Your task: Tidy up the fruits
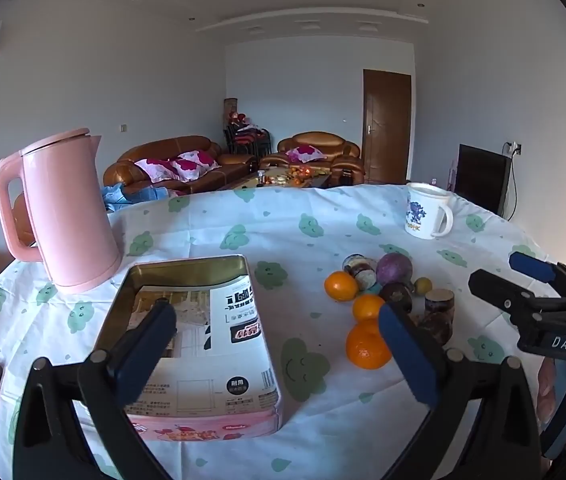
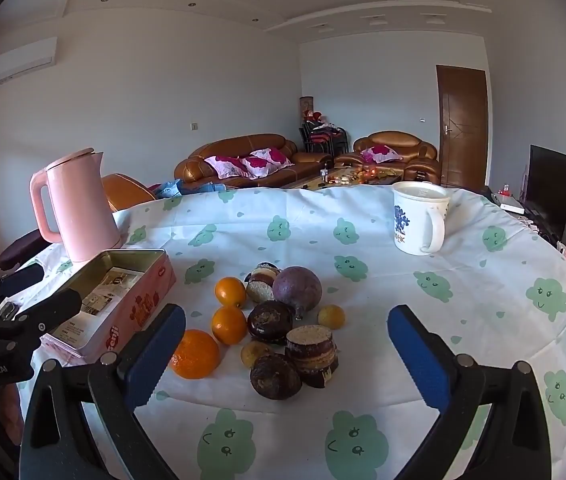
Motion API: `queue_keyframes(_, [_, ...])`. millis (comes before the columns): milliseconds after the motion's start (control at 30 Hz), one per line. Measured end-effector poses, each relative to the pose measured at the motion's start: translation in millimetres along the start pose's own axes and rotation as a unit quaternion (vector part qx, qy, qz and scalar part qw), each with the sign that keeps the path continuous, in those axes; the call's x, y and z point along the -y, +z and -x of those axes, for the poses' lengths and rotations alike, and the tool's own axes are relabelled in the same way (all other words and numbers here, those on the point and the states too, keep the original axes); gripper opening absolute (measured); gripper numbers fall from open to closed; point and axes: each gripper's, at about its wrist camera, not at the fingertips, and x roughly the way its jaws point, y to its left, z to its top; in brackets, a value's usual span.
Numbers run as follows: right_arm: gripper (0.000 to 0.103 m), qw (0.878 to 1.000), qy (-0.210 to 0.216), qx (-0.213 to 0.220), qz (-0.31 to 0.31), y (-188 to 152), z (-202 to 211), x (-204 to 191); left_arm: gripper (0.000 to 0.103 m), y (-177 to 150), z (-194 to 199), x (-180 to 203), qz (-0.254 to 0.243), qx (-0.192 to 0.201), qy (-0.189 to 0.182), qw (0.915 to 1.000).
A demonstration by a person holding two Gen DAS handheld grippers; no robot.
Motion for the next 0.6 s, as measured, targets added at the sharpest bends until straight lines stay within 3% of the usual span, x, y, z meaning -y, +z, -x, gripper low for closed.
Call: queue_keyframes(600, [0.102,1.000,-0.002,0.001,0.002,-0.2,2.4,-2.7,0.103,2.4,-0.9,-4.3,0.001,0.001,0.002,1.0000])
